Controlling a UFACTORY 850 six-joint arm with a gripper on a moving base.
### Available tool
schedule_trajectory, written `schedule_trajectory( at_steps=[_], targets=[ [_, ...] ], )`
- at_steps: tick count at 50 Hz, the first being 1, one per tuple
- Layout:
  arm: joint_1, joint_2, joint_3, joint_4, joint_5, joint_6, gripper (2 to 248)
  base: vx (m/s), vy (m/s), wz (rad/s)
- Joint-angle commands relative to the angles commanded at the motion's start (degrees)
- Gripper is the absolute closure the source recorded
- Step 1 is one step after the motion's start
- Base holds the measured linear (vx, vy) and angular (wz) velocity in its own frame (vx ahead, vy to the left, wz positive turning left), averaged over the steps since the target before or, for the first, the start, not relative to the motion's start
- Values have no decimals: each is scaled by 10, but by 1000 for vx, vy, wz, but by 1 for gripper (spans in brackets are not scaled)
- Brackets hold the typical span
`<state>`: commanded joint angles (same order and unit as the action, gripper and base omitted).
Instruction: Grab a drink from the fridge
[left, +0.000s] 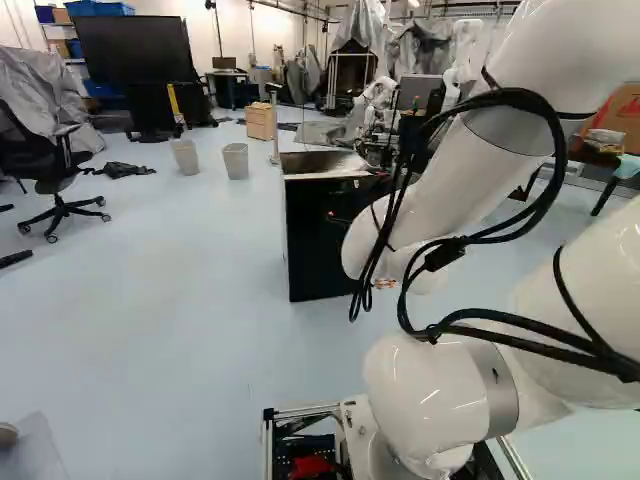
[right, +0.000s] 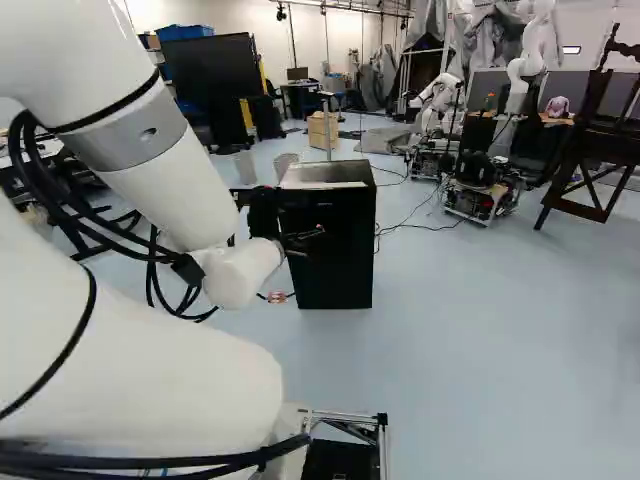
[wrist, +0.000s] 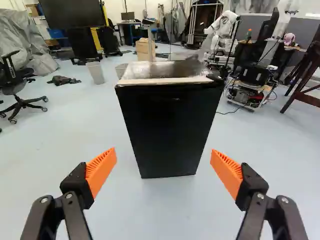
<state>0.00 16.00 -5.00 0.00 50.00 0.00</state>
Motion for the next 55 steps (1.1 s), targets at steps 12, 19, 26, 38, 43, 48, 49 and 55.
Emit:
schedule_trajectory(
  at_steps=[12, 19, 26, 38, 43, 48, 49, 55],
  targets=[
    [0, 0, 0, 0, 0, 0, 3, 30, 2, -2],
    [0, 0, 0, 0, 0, 0, 3, 50, 1, -2],
    [0, 0, 0, 0, 0, 0, 3, 63, 2, -1],
    [0, 0, 0, 0, 0, 0, 3, 70, 0, -1],
    [0, 0, 0, 0, 0, 0, 3, 76, 1, -2],
    [0, 0, 0, 0, 0, 0, 3, 74, 0, -10],
    [0, 0, 0, 0, 0, 0, 3, 80, -3, -37],
    [0, 0, 0, 0, 0, 0, 3, 90, 8, -34]
  ],
)
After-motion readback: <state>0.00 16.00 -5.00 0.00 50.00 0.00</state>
